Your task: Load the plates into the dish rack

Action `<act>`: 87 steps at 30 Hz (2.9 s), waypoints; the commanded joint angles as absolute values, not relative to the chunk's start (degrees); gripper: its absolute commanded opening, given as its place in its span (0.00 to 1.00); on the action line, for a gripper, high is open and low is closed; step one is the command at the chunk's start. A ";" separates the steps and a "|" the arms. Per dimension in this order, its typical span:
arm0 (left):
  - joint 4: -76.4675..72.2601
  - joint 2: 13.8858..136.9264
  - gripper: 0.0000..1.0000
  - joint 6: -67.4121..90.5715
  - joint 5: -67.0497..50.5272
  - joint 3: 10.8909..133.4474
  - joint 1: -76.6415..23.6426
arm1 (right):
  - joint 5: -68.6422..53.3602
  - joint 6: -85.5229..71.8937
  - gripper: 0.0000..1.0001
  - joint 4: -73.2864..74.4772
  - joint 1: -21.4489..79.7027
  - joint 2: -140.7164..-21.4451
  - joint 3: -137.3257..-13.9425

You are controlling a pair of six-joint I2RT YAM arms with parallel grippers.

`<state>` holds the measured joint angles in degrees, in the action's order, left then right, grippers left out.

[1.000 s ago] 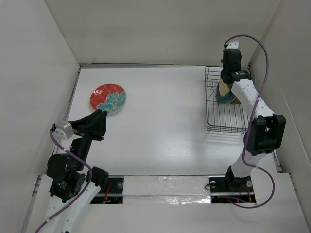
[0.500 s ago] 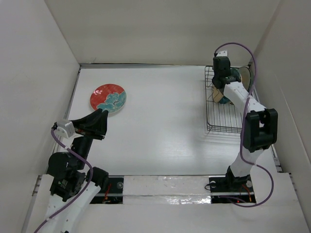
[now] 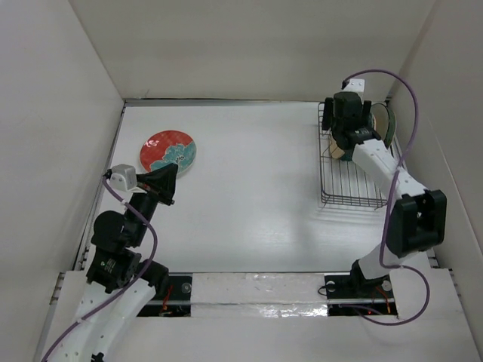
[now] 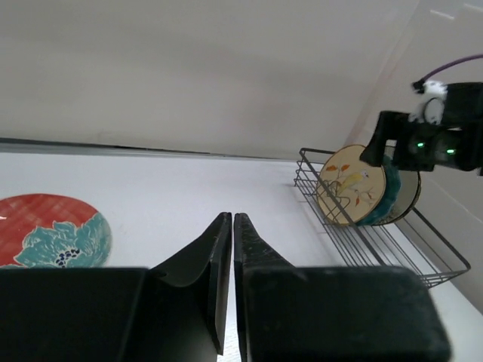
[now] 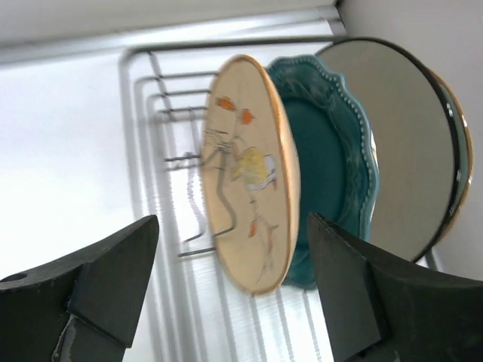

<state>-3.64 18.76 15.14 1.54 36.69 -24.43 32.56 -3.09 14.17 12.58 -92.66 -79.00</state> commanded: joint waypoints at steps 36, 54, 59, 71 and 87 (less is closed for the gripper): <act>-20.03 65.11 0.49 54.31 2.90 29.36 6.41 | -4.13 -19.25 0.55 -22.94 43.59 -69.52 -39.91; -41.46 92.28 0.39 60.64 -8.70 29.97 13.89 | -5.10 -19.95 0.55 -24.61 43.59 -69.61 -38.67; -44.03 95.09 0.32 62.31 -9.58 30.67 13.89 | -4.13 -20.04 0.54 -24.34 43.59 -69.43 -38.76; -55.28 99.84 0.00 65.04 -10.11 27.78 13.89 | -3.96 -24.88 0.43 -26.19 43.59 -70.32 -39.20; -75.41 85.70 0.00 69.70 -13.53 14.59 11.34 | -6.86 -24.34 0.29 -24.17 42.98 -78.73 -46.57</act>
